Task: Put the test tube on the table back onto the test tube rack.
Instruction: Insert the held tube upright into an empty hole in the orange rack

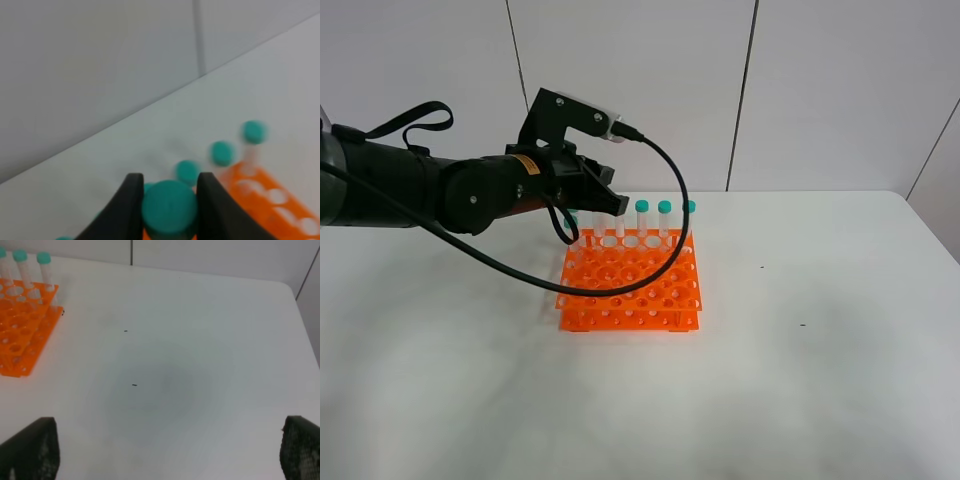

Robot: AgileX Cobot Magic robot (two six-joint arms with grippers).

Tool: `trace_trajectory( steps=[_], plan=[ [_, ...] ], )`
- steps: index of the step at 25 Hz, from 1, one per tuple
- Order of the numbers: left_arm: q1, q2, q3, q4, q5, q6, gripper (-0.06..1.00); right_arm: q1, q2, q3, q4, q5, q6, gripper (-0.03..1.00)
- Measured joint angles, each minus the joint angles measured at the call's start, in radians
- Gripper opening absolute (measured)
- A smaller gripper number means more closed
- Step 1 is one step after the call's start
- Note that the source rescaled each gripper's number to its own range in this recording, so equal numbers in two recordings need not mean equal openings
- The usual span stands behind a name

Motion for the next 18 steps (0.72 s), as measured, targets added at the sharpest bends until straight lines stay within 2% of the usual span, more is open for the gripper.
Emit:
trace_trajectory(
  steps=[4, 18],
  plan=[
    [0.031, 0.012, 0.0, 0.007, -0.008, -0.002, 0.0, 0.0, 0.0, 0.0, 0.0, 0.0, 0.0, 0.98],
    [0.031, 0.128, -0.011, 0.037, -0.113, -0.034, 0.0, 0.0, 0.0, 0.0, 0.0, 0.0, 0.0, 0.98]
  ],
)
